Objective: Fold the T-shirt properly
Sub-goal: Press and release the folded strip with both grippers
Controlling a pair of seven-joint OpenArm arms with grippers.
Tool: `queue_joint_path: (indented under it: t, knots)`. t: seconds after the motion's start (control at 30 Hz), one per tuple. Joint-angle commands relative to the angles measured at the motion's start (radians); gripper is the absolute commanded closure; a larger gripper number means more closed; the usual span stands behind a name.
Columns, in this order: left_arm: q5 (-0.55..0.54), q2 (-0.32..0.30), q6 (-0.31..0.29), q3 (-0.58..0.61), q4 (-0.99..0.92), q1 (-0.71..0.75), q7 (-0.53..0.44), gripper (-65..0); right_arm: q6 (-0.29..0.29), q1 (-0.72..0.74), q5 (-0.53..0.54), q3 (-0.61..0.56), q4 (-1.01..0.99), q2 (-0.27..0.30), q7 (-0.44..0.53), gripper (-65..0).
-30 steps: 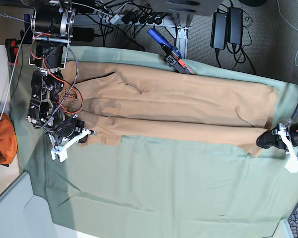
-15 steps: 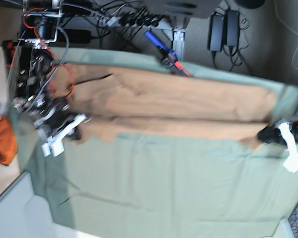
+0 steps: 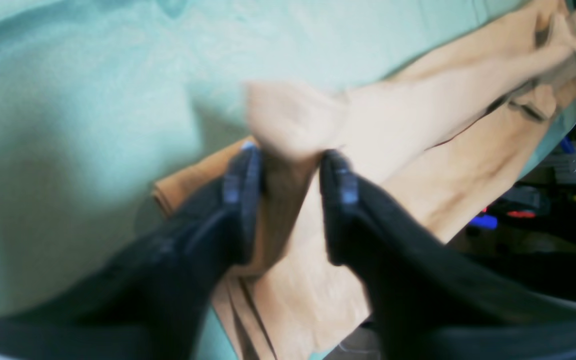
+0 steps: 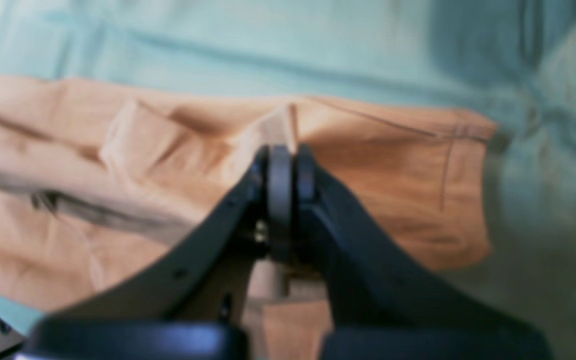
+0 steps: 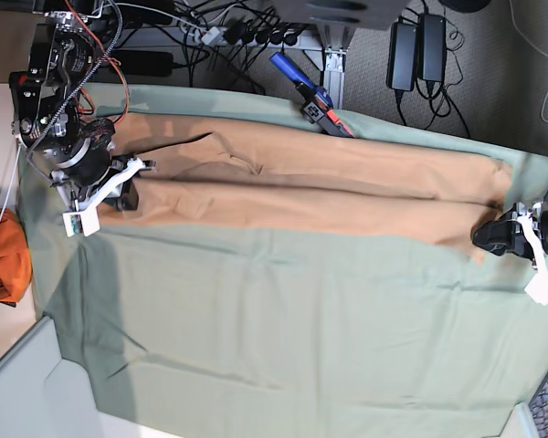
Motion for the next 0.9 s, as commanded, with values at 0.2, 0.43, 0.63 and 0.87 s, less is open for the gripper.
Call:
queue_joint_path:
  t: [0.2,0.43,0.63,0.87]
  knots:
    - [-0.017,-0.019,-0.016,-0.008,0.014,-0.016,-0.015,-30.5,0.087,-0.027,0.01,0.011,0.016,0.013,0.017,-45.1]
    - [0.044,-0.031,-0.016,-0.008,0.014,0.022,-0.032,-38.0,0.086,-0.021,0.014,0.012,0.031,0.01,0.029,-44.7]
    - [0.142,-0.05,-0.016,-0.008,0.014,0.066,-0.104,-40.7,0.086,-0.021,0.018,0.012,0.048,0.008,0.048,-44.6]
    - [-0.011,-0.038,-0.016,-0.008,0.014,0.104,-0.043,-40.7,0.086,-0.021,0.013,0.012,0.048,-0.02,0.053,-44.6]
